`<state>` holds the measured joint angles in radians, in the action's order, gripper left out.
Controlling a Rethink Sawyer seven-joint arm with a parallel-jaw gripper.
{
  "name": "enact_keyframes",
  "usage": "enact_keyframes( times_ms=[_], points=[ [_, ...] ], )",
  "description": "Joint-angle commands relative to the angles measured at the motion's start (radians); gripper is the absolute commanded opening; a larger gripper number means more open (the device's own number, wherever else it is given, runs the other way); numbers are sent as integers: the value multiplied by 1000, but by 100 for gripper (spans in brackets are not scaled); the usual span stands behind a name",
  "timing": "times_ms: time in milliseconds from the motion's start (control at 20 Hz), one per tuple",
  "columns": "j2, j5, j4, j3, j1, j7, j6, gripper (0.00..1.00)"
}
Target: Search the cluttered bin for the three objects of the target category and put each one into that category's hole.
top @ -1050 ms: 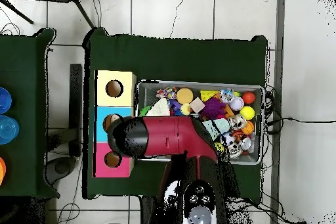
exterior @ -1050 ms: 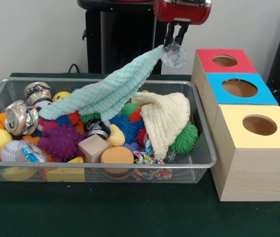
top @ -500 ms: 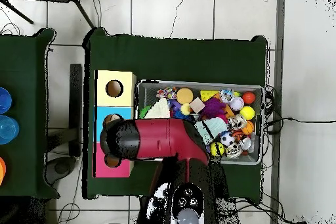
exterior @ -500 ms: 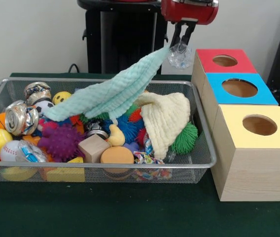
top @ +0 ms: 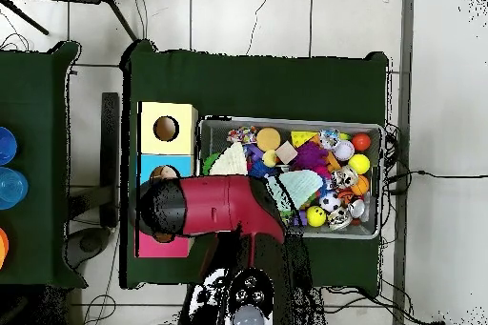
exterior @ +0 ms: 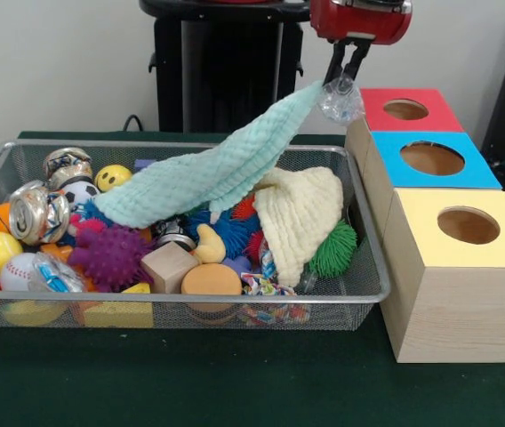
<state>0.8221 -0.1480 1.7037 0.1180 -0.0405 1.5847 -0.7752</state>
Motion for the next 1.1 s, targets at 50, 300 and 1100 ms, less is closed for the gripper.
enact_keyframes(
  times_ms=[50,300,1100],
  points=[
    [-48,51,-41,19,-46,319,28,0],
    [-64,73,-59,24,-67,325,27,0],
    [-104,117,-122,38,-142,395,-4,0]
  ],
)
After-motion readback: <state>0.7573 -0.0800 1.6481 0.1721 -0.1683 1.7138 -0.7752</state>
